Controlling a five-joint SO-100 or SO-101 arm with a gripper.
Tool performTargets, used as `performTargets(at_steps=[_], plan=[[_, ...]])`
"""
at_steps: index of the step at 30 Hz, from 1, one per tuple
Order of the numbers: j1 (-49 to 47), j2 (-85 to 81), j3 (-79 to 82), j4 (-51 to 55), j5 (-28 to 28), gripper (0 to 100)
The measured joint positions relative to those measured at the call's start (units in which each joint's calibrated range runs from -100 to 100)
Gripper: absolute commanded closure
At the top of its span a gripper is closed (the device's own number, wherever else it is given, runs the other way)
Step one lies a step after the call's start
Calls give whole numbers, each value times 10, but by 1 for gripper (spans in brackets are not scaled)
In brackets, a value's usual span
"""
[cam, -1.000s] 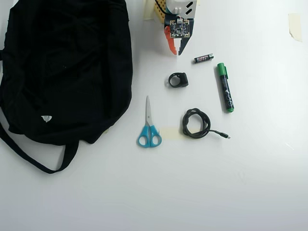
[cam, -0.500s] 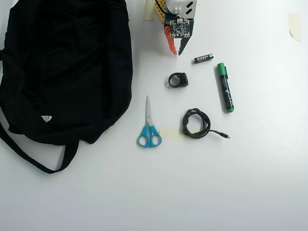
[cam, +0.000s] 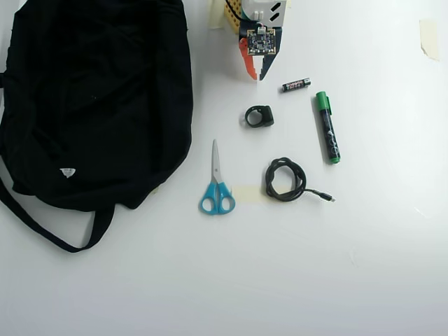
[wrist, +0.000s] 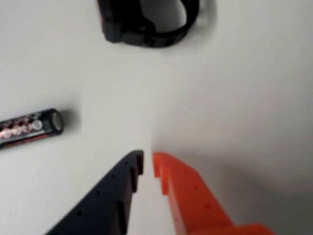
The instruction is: Put the green marker into the black bag
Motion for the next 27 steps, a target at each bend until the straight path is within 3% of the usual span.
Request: performTargets(at_steps=[15, 27], plan=[[0, 2, -50, 9, -1, 98], [-31, 239, -329, -81, 0, 98]])
